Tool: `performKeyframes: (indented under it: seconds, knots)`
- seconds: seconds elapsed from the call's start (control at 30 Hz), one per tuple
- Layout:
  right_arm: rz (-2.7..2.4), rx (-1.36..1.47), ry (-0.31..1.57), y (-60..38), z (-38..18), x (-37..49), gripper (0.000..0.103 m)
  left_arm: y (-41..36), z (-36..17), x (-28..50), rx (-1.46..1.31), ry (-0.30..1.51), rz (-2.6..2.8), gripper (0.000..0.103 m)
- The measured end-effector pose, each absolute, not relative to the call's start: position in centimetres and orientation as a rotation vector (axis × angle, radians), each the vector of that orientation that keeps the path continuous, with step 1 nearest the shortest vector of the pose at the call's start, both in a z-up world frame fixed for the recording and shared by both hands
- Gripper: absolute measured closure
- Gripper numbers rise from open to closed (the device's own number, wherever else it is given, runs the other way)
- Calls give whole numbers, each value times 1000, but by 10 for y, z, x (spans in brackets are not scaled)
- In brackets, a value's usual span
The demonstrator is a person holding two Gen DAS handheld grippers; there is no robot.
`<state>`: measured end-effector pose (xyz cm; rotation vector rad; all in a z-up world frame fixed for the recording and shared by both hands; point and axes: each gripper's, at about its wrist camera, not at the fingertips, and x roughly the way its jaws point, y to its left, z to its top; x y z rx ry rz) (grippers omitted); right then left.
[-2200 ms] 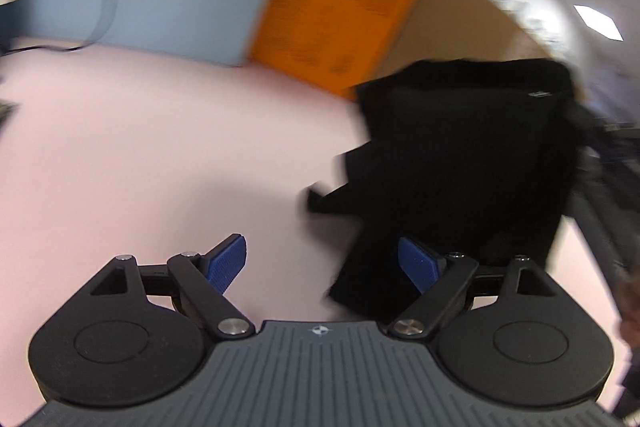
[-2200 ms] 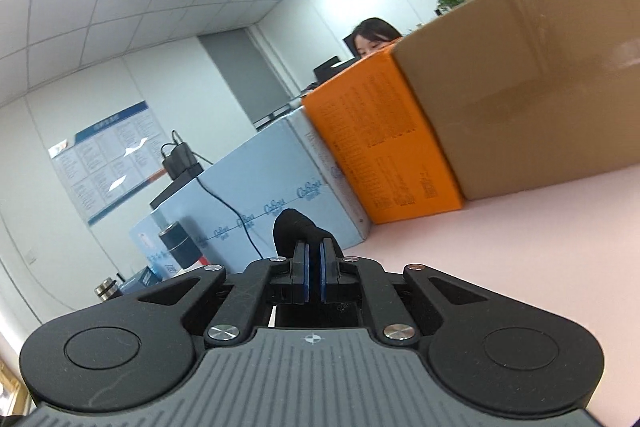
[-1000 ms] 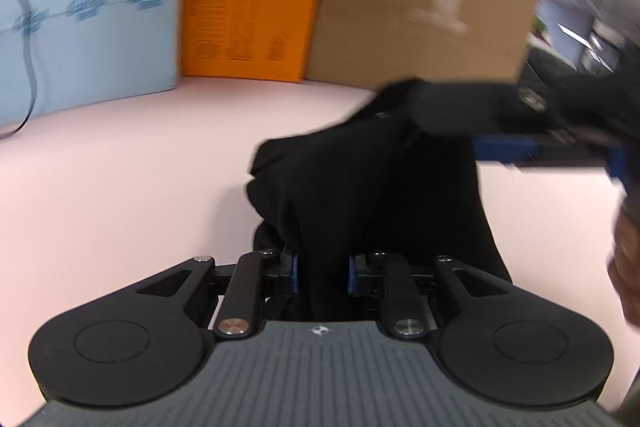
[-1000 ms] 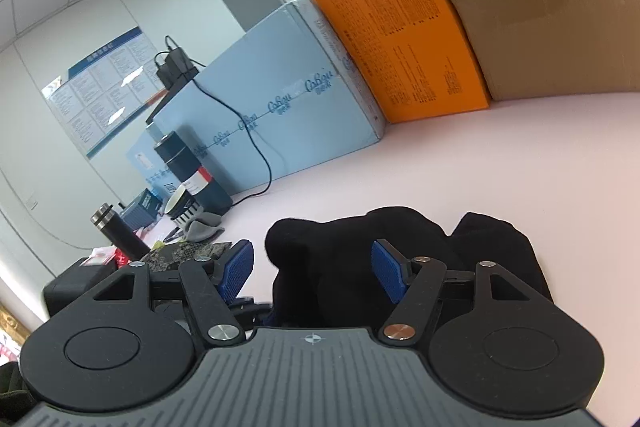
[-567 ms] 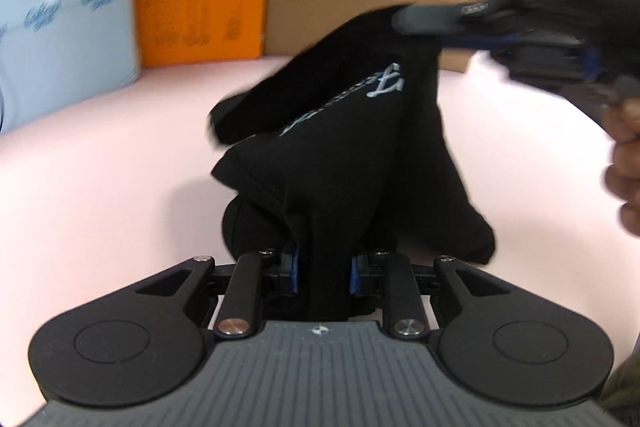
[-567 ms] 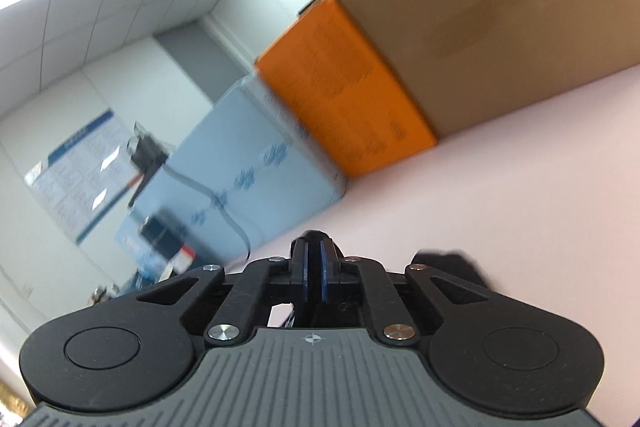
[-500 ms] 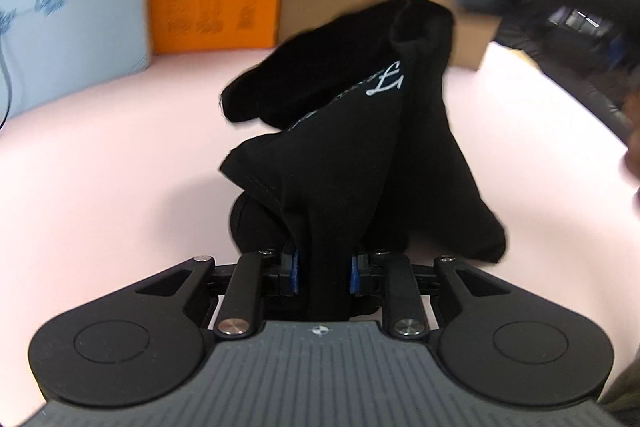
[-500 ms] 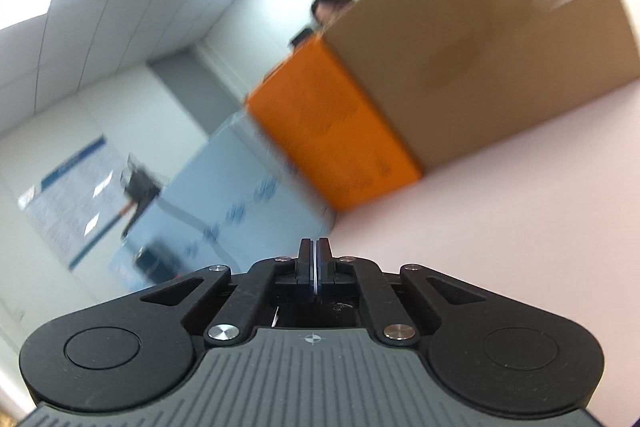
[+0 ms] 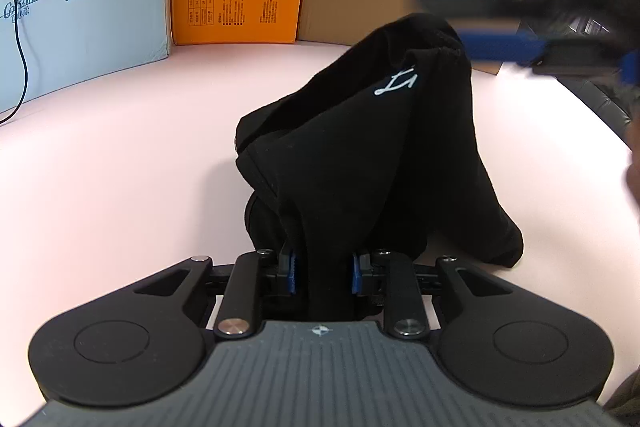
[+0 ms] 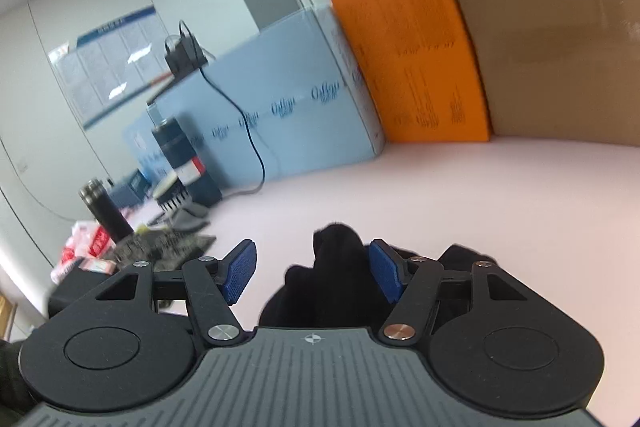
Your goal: Fold clothes
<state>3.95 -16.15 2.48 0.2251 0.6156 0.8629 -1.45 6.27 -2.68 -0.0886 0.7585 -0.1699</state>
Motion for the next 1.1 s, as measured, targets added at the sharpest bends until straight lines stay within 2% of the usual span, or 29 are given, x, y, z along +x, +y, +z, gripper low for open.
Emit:
performKeyframes:
  seconds: [0.03, 0.07, 0.17, 0.33, 0.47, 0.6, 0.77, 0.87, 0.97, 1.1]
  knots:
    - [845, 222, 613, -159, 21, 42, 70, 64, -26, -15, -94, 753, -165, 83]
    - [828, 232, 620, -161, 17, 46, 96, 65, -26, -15, -99, 748, -160, 85]
    - [791, 307, 612, -174, 19, 54, 96, 74, -17, -13, -118, 701, -116, 86]
    - [746, 347, 418, -205, 61, 46, 98, 100, 24, 22, -55, 590, -9, 87]
    - [689, 363, 267, -239, 97, 36, 98, 97, 55, 52, 168, 475, 50, 85]
    - [538, 426, 174, -282, 108, 20, 98, 88, 48, 70, 299, 475, 111, 84]
    - [258, 556, 208, -344, 82, -1, 98, 110, 6, 87, 153, 673, 175, 84]
    - [144, 648, 274, -370, 57, -17, 98, 126, -11, 84, 98, 727, 179, 83]
    - [140, 672, 337, -371, 42, -25, 98, 129, -8, 88, 150, 719, 153, 83]
    - [319, 642, 354, -344, 47, -25, 98, 131, 35, 112, 202, 618, 176, 83]
